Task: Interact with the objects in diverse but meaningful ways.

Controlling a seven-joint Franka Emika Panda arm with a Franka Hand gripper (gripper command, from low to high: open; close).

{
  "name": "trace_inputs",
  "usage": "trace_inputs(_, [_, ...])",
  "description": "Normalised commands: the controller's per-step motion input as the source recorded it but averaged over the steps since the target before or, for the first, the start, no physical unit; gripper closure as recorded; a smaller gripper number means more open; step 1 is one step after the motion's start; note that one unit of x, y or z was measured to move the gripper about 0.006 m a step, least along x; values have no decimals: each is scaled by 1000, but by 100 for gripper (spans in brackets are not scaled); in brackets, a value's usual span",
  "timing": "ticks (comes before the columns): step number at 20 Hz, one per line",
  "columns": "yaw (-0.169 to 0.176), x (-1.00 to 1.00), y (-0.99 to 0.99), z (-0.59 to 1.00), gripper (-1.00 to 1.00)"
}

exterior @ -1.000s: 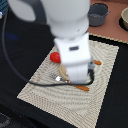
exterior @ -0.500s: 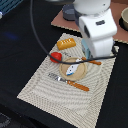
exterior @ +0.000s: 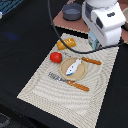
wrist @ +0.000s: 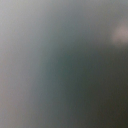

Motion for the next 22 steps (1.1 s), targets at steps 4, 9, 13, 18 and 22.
trace_inputs(4, [48,-51,217,-521,100])
trace_inputs(9, [48,-205,186,-618,100])
trace_inputs(13, [50,-127,231,-219,-100])
trace_inputs(18, [46,-7,267,783,-100])
trace_inputs(22, [56,0,269,948,-100])
